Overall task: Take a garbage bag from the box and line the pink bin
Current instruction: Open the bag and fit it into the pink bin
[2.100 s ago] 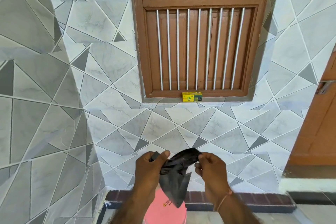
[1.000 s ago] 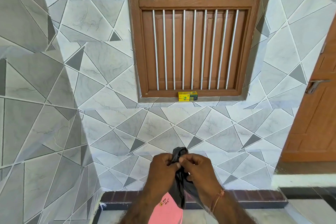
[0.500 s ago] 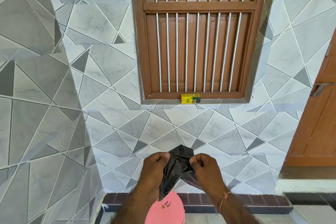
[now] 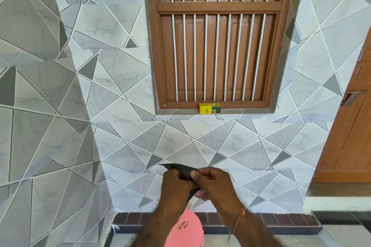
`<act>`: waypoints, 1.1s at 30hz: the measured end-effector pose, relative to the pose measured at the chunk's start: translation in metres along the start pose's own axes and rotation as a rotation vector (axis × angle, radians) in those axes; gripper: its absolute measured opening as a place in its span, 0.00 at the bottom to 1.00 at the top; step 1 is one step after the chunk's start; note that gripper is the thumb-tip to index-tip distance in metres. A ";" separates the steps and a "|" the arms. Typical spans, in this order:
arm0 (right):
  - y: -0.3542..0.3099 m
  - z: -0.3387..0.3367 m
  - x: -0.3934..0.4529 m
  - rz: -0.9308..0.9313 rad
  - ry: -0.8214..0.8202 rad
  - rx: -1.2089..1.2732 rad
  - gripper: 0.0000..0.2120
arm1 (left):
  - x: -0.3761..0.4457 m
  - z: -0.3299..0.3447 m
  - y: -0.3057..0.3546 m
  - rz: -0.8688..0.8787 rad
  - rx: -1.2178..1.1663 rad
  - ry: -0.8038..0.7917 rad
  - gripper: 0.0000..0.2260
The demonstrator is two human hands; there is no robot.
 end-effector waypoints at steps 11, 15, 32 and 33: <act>0.007 -0.019 0.014 0.083 0.118 0.112 0.06 | 0.015 -0.014 -0.022 -0.193 -0.169 0.018 0.11; 0.019 -0.042 0.033 0.005 0.286 -0.061 0.08 | 0.031 -0.037 -0.032 -0.225 -0.185 0.242 0.10; 0.013 -0.007 0.022 -0.458 -0.012 -0.409 0.20 | 0.024 -0.032 0.017 0.199 0.211 0.143 0.16; 0.012 -0.013 0.024 -0.467 0.037 -0.401 0.18 | 0.026 -0.035 0.018 0.238 0.280 0.121 0.18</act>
Point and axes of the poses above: each hand's wrist, its own x-axis towards the middle knuckle, its own z-axis out of the palm, y = z × x, the point moved 6 cm from there along x, towards the middle knuckle, and after that the axes turned 15 degrees about y, right-handed, at the moved point
